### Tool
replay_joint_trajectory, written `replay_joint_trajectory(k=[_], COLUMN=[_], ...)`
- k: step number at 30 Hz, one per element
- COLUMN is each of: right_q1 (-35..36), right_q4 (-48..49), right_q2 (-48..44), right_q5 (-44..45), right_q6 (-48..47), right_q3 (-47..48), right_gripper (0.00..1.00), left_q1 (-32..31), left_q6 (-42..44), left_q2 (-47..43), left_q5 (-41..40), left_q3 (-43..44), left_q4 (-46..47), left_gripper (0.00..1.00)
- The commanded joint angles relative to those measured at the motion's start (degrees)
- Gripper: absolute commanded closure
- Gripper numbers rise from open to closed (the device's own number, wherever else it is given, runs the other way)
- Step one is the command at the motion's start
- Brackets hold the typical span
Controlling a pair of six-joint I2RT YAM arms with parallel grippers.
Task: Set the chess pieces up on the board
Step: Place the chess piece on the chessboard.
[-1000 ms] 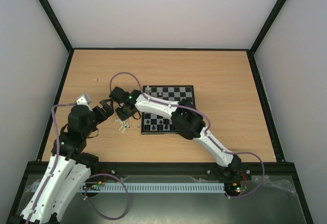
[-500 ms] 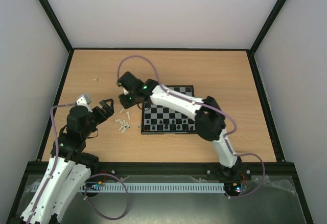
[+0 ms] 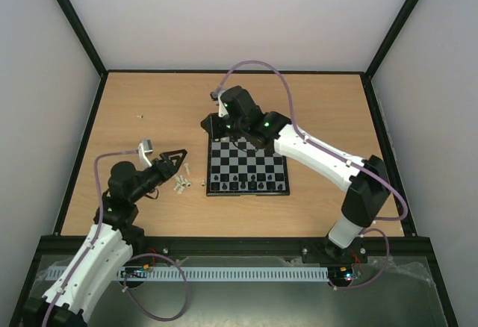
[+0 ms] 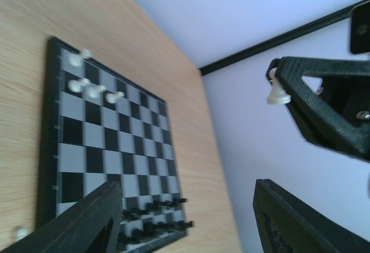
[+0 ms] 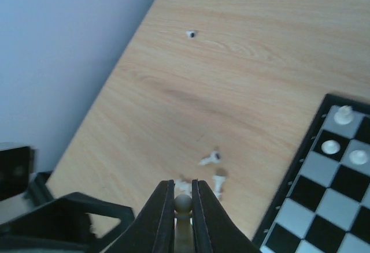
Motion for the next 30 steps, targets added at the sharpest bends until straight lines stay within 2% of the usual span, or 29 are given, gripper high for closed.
replay_joint_trajectory(k=[1, 4, 6, 10, 14, 18, 30], right_q1=[-0.76, -1.34, -1.35, -1.35, -1.42, -1.27, 0.89], right_q4=[7.91, 13.16, 16.52, 24.56, 29.17, 32.09, 32.42], right_q2=[-5.01, -7.10, -7.50, -7.06, -5.87, -5.39, -3.39], right_q5=[-7.85, -13.39, -17.03, -22.54, -25.77, -26.93, -27.71], right_q6=[8.21, 14.08, 18.20, 25.73, 29.95, 32.67, 33.50], right_q3=[-6.38, -9.89, -11.57, -15.17, -16.65, -17.17, -16.11], right_gripper=[0.91, 0.91, 0.90, 0.90, 0.90, 0.90, 0.90], left_q1=[-1.39, -3.94, -4.88, -7.49, -9.94, -10.55, -10.71], left_q6=[-7.27, -5.20, -5.59, -7.55, -5.32, -4.65, -3.93], left_q2=[-2.54, -3.32, -2.81, -2.91, -3.24, -2.60, -1.88], left_q5=[6.89, 4.27, 4.01, 2.57, -0.41, -1.82, -5.34], left_q3=[-3.61, -3.22, -3.98, -6.06, -5.37, -6.02, -6.14], left_q4=[24.95, 25.95, 29.00, 35.29, 32.22, 31.72, 31.29], left_gripper=[0.39, 0.49, 0.51, 0.49, 0.49, 0.51, 0.56])
